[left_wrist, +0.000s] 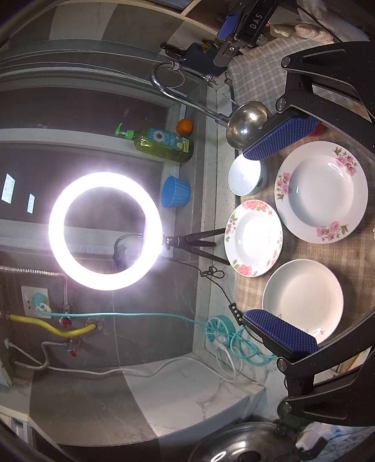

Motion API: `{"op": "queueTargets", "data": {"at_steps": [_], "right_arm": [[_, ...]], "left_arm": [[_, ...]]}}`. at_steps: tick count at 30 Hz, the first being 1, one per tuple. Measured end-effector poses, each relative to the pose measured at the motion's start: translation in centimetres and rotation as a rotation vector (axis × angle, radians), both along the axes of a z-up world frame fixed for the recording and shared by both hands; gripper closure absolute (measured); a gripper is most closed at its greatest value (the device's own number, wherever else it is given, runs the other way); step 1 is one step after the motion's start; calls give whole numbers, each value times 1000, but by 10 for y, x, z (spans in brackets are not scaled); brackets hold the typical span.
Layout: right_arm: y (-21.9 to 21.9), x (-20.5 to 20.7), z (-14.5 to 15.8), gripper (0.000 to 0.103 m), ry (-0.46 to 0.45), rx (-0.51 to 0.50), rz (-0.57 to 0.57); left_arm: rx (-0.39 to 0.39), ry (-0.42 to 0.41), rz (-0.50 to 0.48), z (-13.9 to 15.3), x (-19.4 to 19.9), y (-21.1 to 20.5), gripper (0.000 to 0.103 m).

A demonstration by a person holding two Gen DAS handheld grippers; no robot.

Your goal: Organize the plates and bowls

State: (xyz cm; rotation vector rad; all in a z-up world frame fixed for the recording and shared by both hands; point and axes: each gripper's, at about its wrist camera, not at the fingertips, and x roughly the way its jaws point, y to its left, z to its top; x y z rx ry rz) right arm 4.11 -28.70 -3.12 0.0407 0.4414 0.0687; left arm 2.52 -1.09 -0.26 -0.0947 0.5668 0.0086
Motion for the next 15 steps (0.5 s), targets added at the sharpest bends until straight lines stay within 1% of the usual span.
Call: {"op": "queueTargets", "data": {"at_steps": [15], "right_arm": [[1, 5, -2, 0, 7, -2, 2]], "left_arm": [[-5, 19, -9, -5, 11, 2, 1]]}}
